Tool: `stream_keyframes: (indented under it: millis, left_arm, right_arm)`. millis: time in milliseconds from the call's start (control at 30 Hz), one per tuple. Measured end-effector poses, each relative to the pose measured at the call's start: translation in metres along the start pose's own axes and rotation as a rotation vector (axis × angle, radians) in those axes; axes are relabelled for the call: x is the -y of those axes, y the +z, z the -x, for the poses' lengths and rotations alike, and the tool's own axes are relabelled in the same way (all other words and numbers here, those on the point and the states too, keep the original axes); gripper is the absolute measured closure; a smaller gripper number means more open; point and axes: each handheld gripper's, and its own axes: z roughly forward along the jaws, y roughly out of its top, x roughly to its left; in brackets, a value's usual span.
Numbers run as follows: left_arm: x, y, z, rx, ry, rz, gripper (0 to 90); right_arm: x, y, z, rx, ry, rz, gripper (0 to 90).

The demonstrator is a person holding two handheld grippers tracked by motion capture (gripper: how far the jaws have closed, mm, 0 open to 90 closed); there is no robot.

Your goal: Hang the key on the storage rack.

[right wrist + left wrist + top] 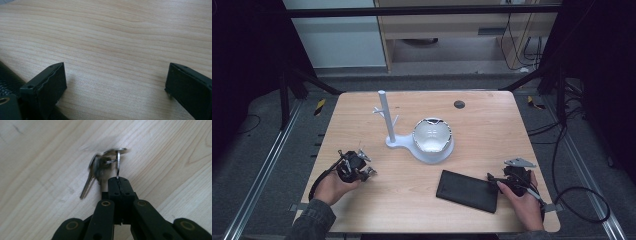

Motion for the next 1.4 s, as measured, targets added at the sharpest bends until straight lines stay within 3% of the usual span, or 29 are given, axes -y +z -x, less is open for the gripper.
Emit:
stream_keyframes:
  millis: [167,300,433,533,867,1167,1400]
  left_arm:
    - [-0.002,-0.004,0.000,0.004,0.023,-0.030,90.0]
    - [-0.004,-0.010,-0.002,0.010,0.008,-0.004,90.0]
    - [-0.007,-0.026,-0.004,-0.001,0.007,0.027,90.0]
    - [-0.014,-0.049,-0.008,-0.013,0.006,0.066,90.0]
    - [-0.048,-0.106,-0.011,-0.066,0.051,0.114,90.0]
    - [-0.075,-0.132,-0.012,-0.089,0.072,0.150,90.0]
    - [-0.091,-0.146,-0.011,-0.112,0.087,0.139,90.0]
  right_arm:
    - [0.000,0.000,0.000,-0.001,-0.002,0.001,3.5]
    - [0.000,0.000,0.000,0.000,-0.004,0.000,3.5]
    - [0.000,0.000,0.000,0.001,-0.005,0.000,3.6]
    - [0.000,0.000,0.000,0.000,-0.001,-0.001,3.5]
    - [0.000,0.000,0.000,0.000,-0.001,-0.002,3.4]
    - [0.000,0.000,0.000,-0.001,-0.001,-0.002,3.4]
    - [0.000,0.000,0.000,0.000,0.001,-0.004,3.4]
